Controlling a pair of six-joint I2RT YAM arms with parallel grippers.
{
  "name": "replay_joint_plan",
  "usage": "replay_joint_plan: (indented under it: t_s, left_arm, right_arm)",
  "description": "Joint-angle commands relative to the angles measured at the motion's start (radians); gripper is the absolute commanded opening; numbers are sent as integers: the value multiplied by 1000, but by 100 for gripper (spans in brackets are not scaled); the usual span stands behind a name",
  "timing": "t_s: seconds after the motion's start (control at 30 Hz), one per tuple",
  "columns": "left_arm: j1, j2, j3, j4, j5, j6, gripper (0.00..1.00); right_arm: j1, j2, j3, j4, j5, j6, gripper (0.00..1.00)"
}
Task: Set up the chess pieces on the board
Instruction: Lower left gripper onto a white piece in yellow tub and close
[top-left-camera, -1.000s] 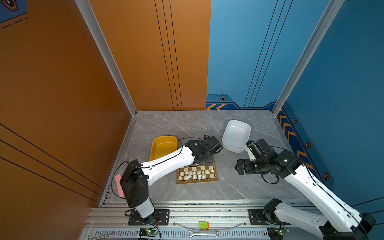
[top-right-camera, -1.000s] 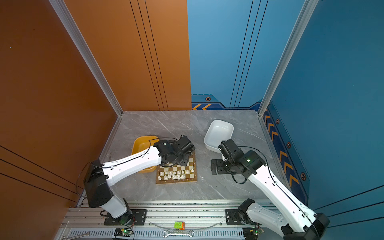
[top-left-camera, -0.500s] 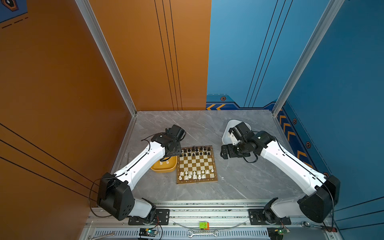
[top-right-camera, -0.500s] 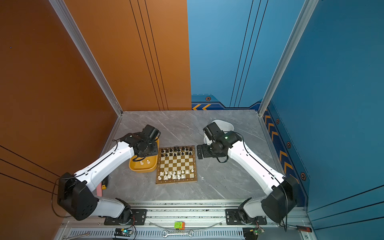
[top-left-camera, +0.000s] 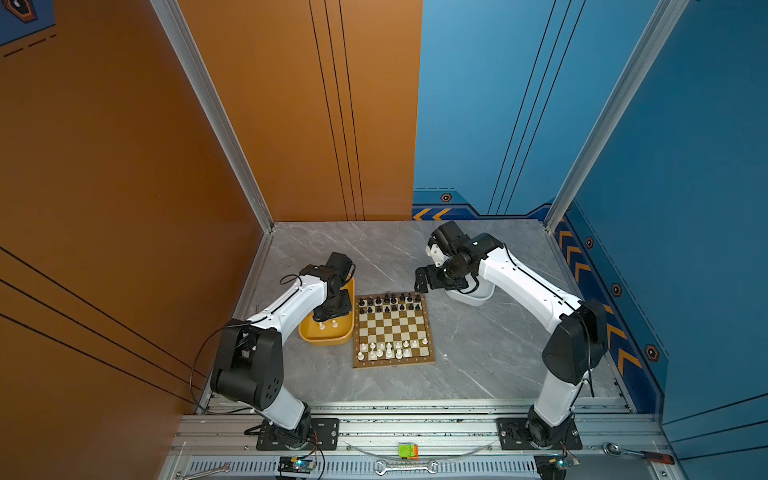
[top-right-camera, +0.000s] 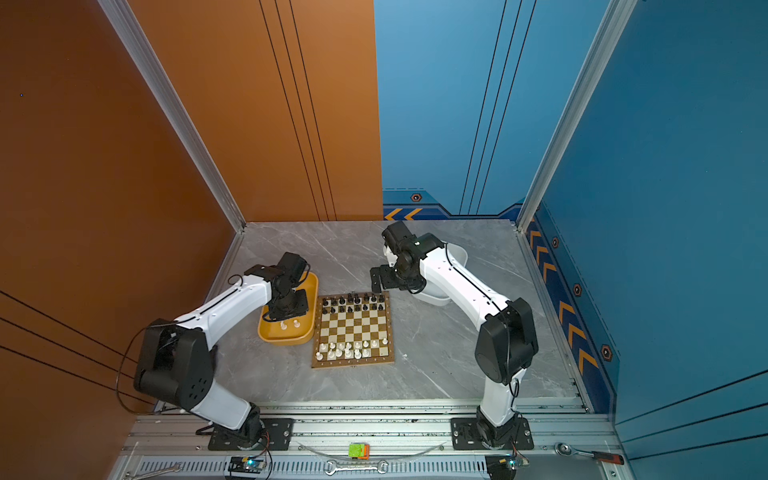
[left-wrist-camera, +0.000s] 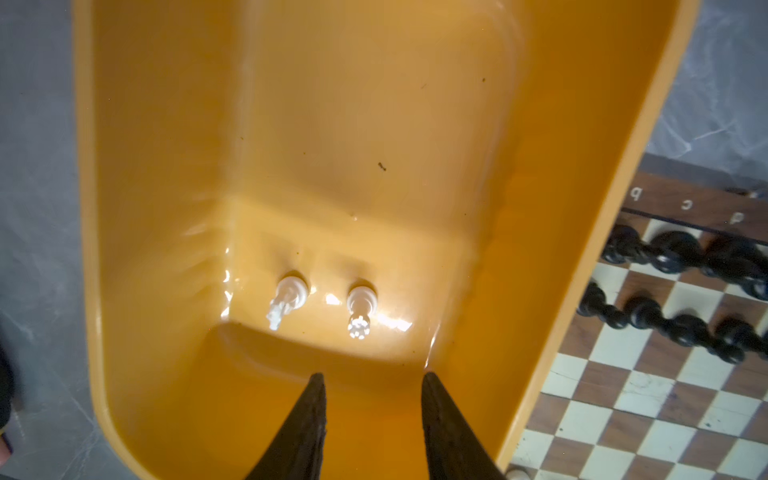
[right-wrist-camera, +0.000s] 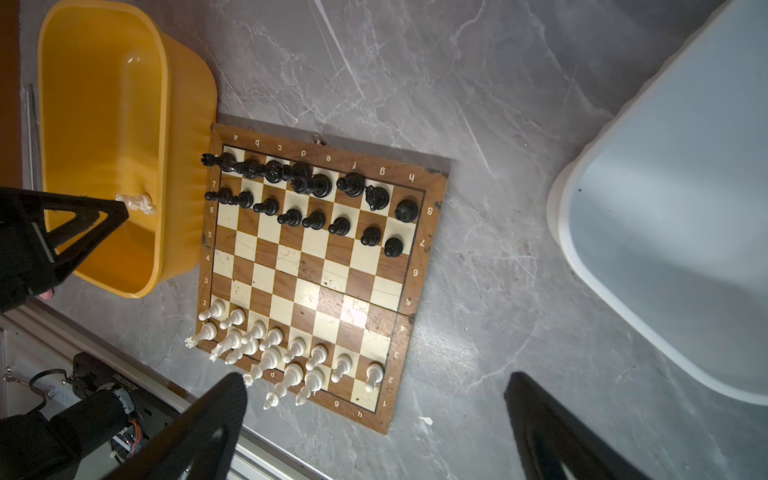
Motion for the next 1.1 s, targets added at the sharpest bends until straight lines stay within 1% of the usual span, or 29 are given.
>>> replay_joint_plan:
  t_s: [0.0, 0.37, 0.87, 1.07]
  left_arm:
    - [9, 39, 4, 5, 26, 27, 38]
    - [39, 118, 22, 24, 42, 51, 35]
    - [63, 157, 16, 65, 58, 70, 31]
    - [65, 157, 6, 67, 60, 75, 25]
  right_arm:
    - [-15, 21, 52, -53, -25, -23, 100]
    - [-33, 48, 76, -73, -27, -22, 100]
    - [-37, 52, 119, -108, -12, -29, 100]
    - [-33, 48, 119, -112, -3, -26, 100]
